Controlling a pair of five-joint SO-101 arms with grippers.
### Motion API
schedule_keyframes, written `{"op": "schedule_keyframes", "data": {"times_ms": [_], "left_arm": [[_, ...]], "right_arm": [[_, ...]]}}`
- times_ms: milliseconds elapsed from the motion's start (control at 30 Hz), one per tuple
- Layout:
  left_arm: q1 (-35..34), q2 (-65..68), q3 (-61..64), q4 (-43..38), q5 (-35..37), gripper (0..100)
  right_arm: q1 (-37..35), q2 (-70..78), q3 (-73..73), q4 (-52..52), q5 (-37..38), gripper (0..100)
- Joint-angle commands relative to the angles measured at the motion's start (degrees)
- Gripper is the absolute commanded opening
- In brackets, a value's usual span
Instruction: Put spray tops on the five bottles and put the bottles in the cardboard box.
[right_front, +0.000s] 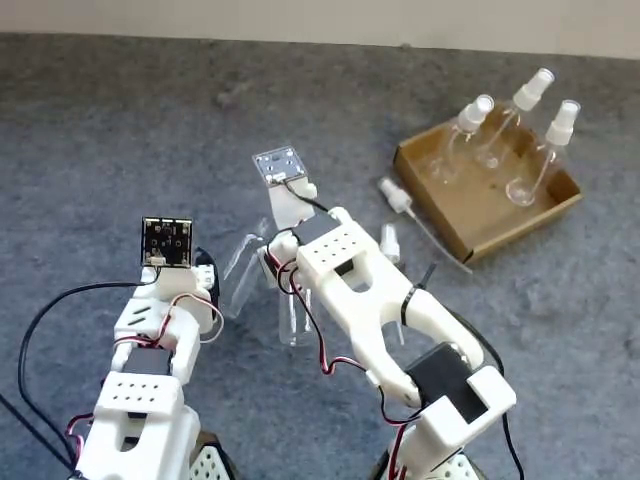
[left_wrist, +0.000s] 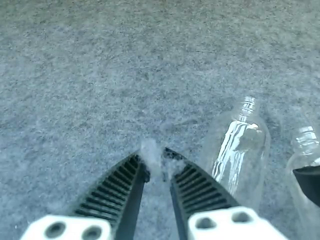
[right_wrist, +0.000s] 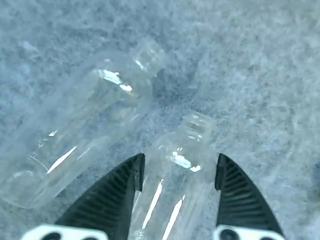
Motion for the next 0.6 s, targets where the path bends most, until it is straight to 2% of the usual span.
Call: {"op": "schedule_keyframes", "data": {"times_ms": [0, 100, 267, 400, 567], "left_arm": [[-0.3, -0.6, -3.9, -1.0, -0.5, 1], [-0.3, -0.6, -3.9, -1.0, -0.5, 1], [-0.3, -0.6, -3.9, -1.0, -0.5, 1], [-0.3, -0.6, -3.9, -1.0, -0.5, 1], [-0.3, -0.6, -3.9, -1.0, -0.5, 1]], "right_arm": [[3.0, -0.8, 0.1, -0.1, -0.2, 18.1], [5.0, -0.9, 0.1, 0.0, 0.1, 18.1], [6.5, -0.9, 0.1, 0.6, 6.6, 18.2], [6.4, -1.1, -0.5, 7.8, 8.5, 18.4], [6.6, -1.5, -5.8, 15.1, 14.8, 18.5]]}}
